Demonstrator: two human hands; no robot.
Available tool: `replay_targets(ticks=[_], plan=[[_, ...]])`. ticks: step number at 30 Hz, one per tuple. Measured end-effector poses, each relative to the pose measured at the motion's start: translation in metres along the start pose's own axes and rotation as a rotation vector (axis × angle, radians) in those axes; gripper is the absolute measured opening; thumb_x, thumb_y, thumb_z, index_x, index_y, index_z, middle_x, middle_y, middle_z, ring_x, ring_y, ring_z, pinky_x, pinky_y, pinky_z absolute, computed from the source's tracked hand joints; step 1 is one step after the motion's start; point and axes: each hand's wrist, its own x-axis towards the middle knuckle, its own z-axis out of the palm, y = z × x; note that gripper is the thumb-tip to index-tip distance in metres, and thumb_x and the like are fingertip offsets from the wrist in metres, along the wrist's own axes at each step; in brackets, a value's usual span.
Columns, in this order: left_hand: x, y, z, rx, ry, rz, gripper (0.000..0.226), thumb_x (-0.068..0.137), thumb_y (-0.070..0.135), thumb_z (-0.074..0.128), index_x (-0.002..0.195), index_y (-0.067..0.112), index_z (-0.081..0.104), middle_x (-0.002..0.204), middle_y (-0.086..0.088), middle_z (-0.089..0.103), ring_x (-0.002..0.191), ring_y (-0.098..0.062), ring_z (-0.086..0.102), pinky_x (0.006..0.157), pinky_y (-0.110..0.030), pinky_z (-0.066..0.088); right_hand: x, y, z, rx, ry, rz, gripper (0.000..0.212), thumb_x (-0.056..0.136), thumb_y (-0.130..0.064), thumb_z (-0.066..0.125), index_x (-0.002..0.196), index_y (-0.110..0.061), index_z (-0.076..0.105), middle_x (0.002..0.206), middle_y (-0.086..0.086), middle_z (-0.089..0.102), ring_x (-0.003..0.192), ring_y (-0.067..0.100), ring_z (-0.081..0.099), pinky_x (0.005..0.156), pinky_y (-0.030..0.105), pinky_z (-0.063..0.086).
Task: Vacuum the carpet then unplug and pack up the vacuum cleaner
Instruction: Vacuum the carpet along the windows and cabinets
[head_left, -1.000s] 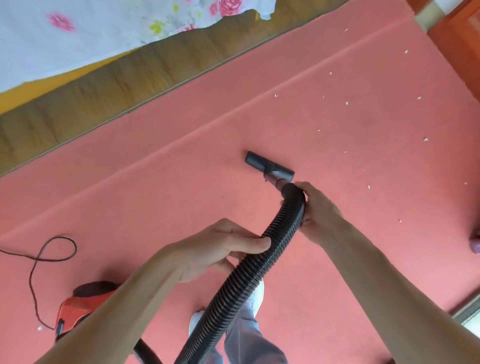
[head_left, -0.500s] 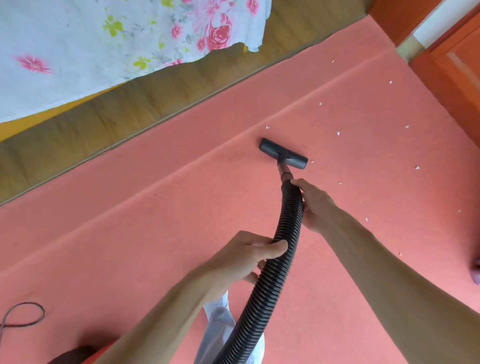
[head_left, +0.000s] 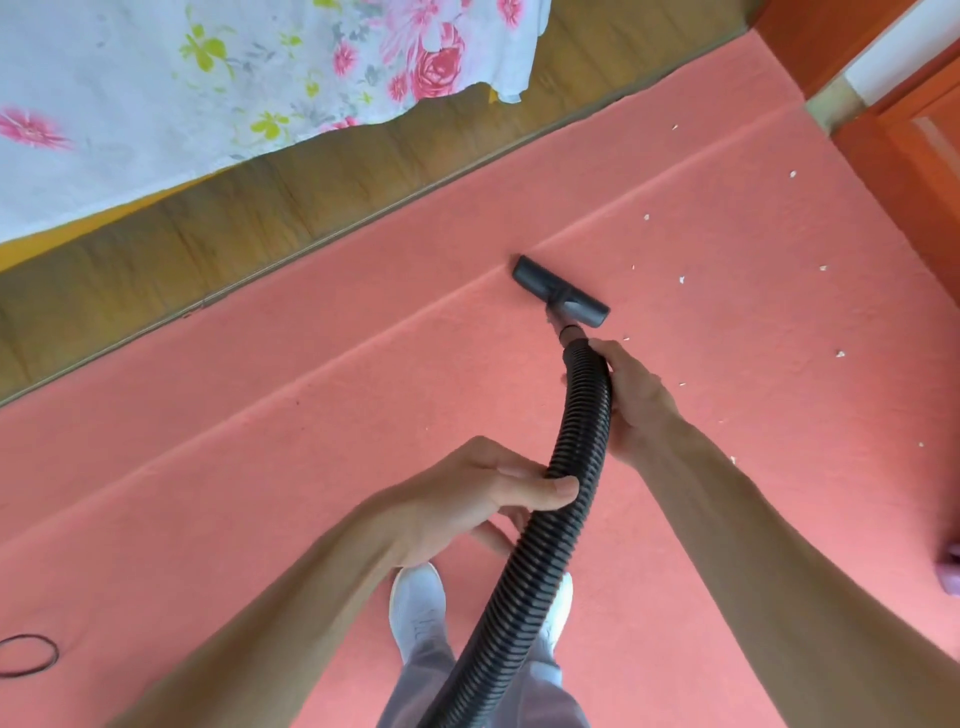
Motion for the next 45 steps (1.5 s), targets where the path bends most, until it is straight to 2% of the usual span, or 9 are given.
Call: replay_targets(ticks=[7, 12, 15, 18, 23, 28, 35, 38, 45], plan=[[-0.015, 0.001, 0.01, 0.02, -0.08, -0.022, 0.037, 0.086, 0.04, 0.074, 0.106, 0.009, 0.078, 0.107, -0.019, 0.075, 0.101, -0.033, 0.07, 0.081, -0.041, 0.061, -0.025, -0.002, -0.009, -0.034, -0.112, 0.081, 0.035, 0.091, -0.028, 0.064, 0.108, 0.003, 0.065, 0.075, 0.014, 0.064, 0.048, 0.016, 0.059, 0.047, 0.025, 0.049], [-0.006, 0.005, 0.01, 0.009, 0.146, -0.026, 0.032, 0.085, 0.044, 0.073, 0.1, 0.017, 0.08, 0.1, -0.009, 0.077, 0.094, -0.028, 0.071, 0.072, -0.032, 0.06, 0.003, -0.008, 0.003, -0.046, -0.042, 0.038, 0.042, 0.093, -0.027, 0.064, 0.12, 0.003, 0.058, 0.1, 0.022, 0.07, 0.063, 0.022, 0.064, 0.055, 0.031, 0.051], [0.008, 0.005, 0.012, -0.011, 0.307, -0.042, 0.023, 0.09, 0.042, 0.07, 0.095, 0.023, 0.081, 0.086, 0.003, 0.078, 0.076, -0.01, 0.072, 0.07, -0.029, 0.06, 0.028, -0.015, 0.011, -0.146, 0.007, -0.005, 0.044, 0.092, -0.03, 0.065, 0.123, 0.001, 0.057, 0.118, 0.024, 0.067, 0.084, 0.026, 0.063, 0.055, 0.03, 0.047], [0.018, 0.004, 0.014, -0.014, 0.368, -0.052, 0.022, 0.09, 0.043, 0.069, 0.094, 0.025, 0.081, 0.081, 0.009, 0.077, 0.066, 0.001, 0.069, 0.07, -0.03, 0.058, 0.04, -0.019, 0.017, -0.186, 0.008, -0.015, 0.046, 0.091, -0.031, 0.066, 0.123, 0.0, 0.058, 0.119, 0.023, 0.067, 0.091, 0.027, 0.063, 0.072, 0.035, 0.05], [-0.003, -0.001, 0.003, 0.026, 0.242, -0.029, 0.036, 0.082, 0.051, 0.073, 0.101, 0.021, 0.081, 0.101, -0.007, 0.078, 0.097, -0.028, 0.071, 0.082, -0.038, 0.06, 0.02, -0.01, 0.003, -0.162, -0.008, -0.001, 0.046, 0.091, -0.03, 0.066, 0.12, 0.004, 0.059, 0.107, 0.022, 0.066, 0.089, 0.027, 0.057, 0.074, 0.036, 0.046], [-0.031, -0.002, -0.012, 0.028, 0.051, -0.12, 0.045, 0.077, 0.05, 0.076, 0.105, 0.015, 0.08, 0.101, -0.007, 0.077, 0.092, -0.018, 0.069, 0.077, -0.033, 0.058, -0.009, 0.018, -0.014, -0.1, -0.053, 0.078, 0.045, 0.091, -0.031, 0.065, 0.116, 0.006, 0.061, 0.096, 0.018, 0.058, 0.088, 0.026, 0.049, 0.067, 0.033, 0.041], [-0.013, 0.008, -0.007, 0.077, 0.285, -0.111, 0.029, 0.087, 0.043, 0.072, 0.1, 0.019, 0.081, 0.105, -0.011, 0.076, 0.09, -0.023, 0.064, 0.088, -0.048, 0.057, 0.009, 0.0, 0.01, -0.036, -0.012, 0.085, 0.046, 0.093, -0.031, 0.063, 0.125, 0.002, 0.059, 0.105, 0.017, 0.062, 0.092, 0.025, 0.057, 0.085, 0.036, 0.049], [-0.005, 0.004, -0.003, 0.057, 0.348, -0.1, 0.031, 0.085, 0.047, 0.073, 0.098, 0.02, 0.081, 0.108, -0.012, 0.075, 0.092, -0.024, 0.063, 0.094, -0.052, 0.056, 0.016, -0.009, 0.011, -0.003, -0.068, 0.149, 0.046, 0.093, -0.033, 0.061, 0.122, 0.003, 0.059, 0.096, 0.013, 0.061, 0.081, 0.023, 0.058, 0.074, 0.031, 0.05], [-0.034, -0.008, -0.016, 0.04, 0.004, -0.074, 0.036, 0.074, 0.048, 0.076, 0.092, 0.018, 0.079, 0.09, -0.001, 0.075, 0.086, -0.014, 0.069, 0.07, -0.027, 0.055, -0.032, 0.017, -0.009, 0.19, -0.116, 0.112, 0.035, 0.092, -0.029, 0.062, 0.113, -0.003, 0.053, 0.08, 0.01, 0.046, 0.068, 0.018, 0.048, 0.063, 0.028, 0.044]])
